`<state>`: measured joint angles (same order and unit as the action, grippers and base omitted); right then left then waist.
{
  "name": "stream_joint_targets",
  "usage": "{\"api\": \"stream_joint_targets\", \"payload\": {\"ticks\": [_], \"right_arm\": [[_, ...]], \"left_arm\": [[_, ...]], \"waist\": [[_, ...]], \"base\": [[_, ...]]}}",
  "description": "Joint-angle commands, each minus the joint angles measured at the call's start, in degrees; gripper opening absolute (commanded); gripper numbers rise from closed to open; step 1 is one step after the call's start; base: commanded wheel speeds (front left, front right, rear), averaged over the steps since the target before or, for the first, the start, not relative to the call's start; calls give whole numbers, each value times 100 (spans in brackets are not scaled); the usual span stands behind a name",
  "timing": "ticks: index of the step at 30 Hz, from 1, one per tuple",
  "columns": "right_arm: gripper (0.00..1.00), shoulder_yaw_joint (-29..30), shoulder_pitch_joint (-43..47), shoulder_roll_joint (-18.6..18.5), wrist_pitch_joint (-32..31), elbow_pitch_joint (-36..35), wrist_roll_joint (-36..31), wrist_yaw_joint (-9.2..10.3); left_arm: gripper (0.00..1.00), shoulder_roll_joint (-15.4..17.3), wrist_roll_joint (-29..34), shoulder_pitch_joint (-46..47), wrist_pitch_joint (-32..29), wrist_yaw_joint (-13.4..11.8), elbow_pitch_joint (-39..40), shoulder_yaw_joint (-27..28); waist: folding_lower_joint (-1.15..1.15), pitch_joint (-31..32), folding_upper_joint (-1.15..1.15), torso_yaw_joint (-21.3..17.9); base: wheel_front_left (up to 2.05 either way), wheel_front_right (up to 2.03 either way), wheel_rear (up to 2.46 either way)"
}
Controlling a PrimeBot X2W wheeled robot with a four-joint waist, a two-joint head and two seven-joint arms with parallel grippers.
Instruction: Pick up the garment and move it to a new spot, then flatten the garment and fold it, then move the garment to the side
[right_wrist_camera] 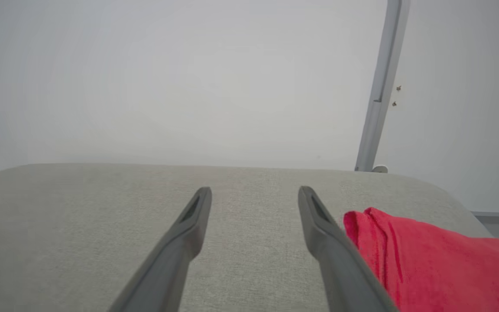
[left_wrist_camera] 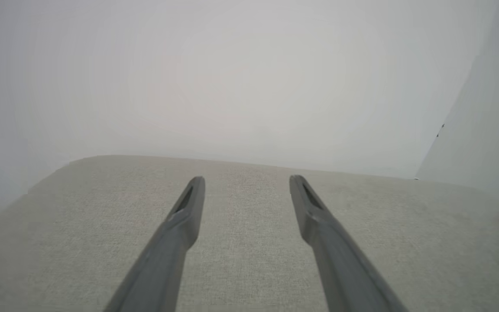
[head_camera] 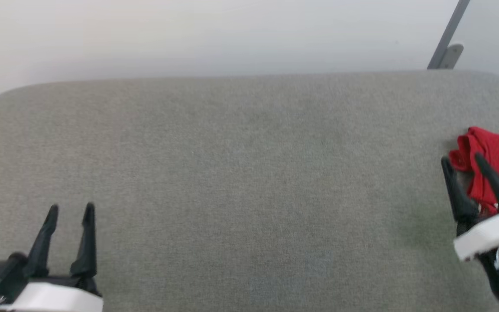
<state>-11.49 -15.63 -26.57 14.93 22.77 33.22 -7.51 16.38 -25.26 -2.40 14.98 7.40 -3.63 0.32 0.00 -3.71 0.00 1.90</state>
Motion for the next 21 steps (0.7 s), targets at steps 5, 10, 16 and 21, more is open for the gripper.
{"api": "stream_joint_targets", "payload": {"ticks": [5, 10, 16, 21], "right_arm": [[100, 594, 819, 437, 23, -586, -324, 5], [100, 942, 1305, 737, 24, -978, -546, 4], [100, 1114, 1585, 923, 25, -1248, -626, 4], [100, 1204, 1696, 1034, 25, -1388, -649, 4]], "left_arm": [[100, -202, 99, -431, 25, 9, 122, 332], [100, -350, 131, -636, 25, 9, 184, 468], [100, -429, 162, -733, 25, 9, 185, 497], [100, -476, 184, -696, 25, 9, 196, 506]], "waist": [[0, 303, 0, 77], [0, 410, 0, 65], [0, 468, 0, 33], [0, 466, 0, -7]], "base": [[0, 0, 0], [0, 0, 0], [0, 0, 0], [0, 0, 0]]}}
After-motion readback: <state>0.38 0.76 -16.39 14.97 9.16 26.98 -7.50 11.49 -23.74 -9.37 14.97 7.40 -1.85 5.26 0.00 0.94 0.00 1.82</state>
